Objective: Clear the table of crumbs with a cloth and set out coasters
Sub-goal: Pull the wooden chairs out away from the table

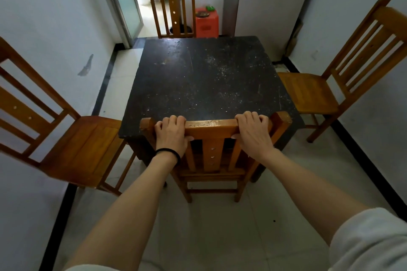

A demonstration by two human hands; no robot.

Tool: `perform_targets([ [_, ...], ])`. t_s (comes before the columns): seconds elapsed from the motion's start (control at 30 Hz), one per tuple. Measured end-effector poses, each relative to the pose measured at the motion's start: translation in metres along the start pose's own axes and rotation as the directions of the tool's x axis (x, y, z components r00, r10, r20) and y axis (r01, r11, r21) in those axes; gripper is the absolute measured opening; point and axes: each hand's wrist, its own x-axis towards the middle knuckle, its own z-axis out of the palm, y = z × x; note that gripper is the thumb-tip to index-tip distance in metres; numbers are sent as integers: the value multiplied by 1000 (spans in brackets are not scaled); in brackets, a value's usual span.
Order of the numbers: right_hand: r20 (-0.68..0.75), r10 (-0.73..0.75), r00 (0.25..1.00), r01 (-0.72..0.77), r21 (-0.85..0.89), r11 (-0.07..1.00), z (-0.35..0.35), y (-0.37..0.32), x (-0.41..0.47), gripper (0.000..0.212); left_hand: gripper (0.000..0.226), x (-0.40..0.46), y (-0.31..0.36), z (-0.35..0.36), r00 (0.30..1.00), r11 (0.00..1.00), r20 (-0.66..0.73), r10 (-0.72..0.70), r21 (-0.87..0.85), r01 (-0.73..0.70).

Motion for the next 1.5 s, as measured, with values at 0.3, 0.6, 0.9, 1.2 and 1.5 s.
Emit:
perform_targets([
  [0.3,24,18,1000,-17,-35,999,1,11,22,38,40,23,-1,7,998,997,-28,64,-42,-65],
  [0.6,39,-5,999,7,-40,999,-1,24,57,39,43,57,2,3,996,997,-37,79,10,-79],
  [0.9,38,-4,999,6,-74,997,9,23,59,42,47,58,3,13,996,997,-69,60,56,-56],
  [1.2,185,11,983,-42,165,985,-17,25,16,66,79,18,37,-2,994,999,99,-47,26,45],
  [1.5,104,305,947,-317,478,819,-87,169,-23,27,57,52,204,-25,982,972,59,177,-165,-165],
])
